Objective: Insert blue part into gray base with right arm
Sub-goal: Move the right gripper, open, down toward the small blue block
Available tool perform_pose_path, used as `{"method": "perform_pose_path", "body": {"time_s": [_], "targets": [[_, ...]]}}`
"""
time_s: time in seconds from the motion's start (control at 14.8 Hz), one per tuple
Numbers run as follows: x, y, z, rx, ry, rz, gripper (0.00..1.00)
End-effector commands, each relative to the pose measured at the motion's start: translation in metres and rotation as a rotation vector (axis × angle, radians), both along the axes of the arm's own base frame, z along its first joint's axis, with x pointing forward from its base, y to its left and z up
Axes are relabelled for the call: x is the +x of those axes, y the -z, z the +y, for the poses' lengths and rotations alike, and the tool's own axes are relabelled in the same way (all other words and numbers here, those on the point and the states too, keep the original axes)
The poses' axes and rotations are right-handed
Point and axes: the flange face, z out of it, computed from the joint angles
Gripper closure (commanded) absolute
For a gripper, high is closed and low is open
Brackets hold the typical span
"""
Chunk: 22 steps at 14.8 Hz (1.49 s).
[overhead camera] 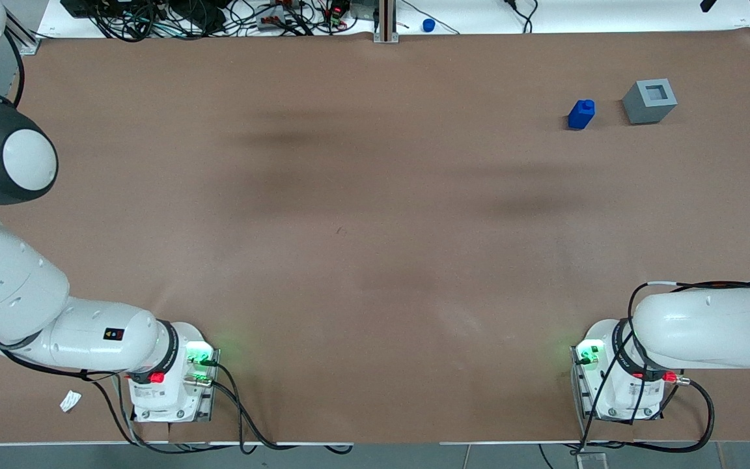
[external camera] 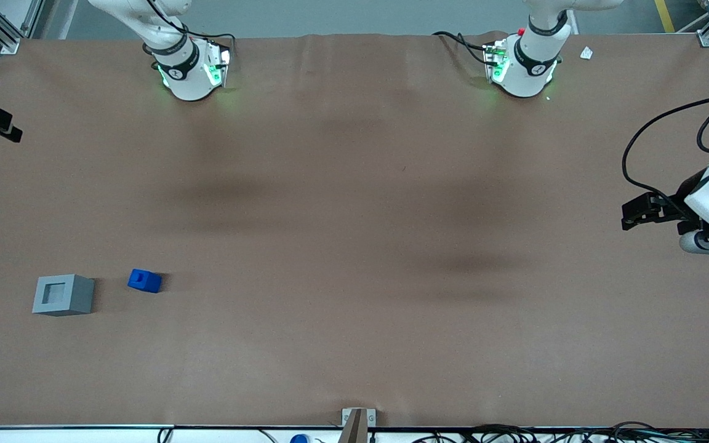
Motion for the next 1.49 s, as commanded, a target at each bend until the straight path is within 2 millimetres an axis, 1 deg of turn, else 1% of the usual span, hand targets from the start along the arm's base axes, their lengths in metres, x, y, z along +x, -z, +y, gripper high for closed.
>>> {"method": "perform_pose_path", "body": {"time_s": [0.0, 0.14, 0.2, 0.27, 0.34, 0.47, 0.68, 0.88, 1.15, 1.35, 1.42], "targets": [[-0.001, -0.005, 0.005, -0.016, 0.010, -0.001, 0.00], [0.001, -0.004, 0.005, -0.016, 0.010, -0.002, 0.00], [0.007, 0.006, 0.005, -0.013, 0.008, 0.010, 0.00], [0.018, 0.020, 0.005, -0.013, 0.006, 0.021, 0.00], [0.033, 0.040, 0.007, -0.011, 0.001, 0.027, 0.00], [0.056, 0.071, 0.013, 0.000, -0.006, 0.003, 0.00], [0.086, 0.115, 0.012, -0.006, 0.014, 0.000, 0.00], [0.114, 0.156, 0.004, -0.007, 0.052, -0.032, 0.00], [0.140, 0.207, 0.008, 0.007, 0.104, -0.045, 0.00], [0.156, 0.265, -0.008, 0.061, 0.155, -0.025, 0.00], [0.158, 0.278, -0.007, 0.062, 0.155, -0.009, 0.00]]}}
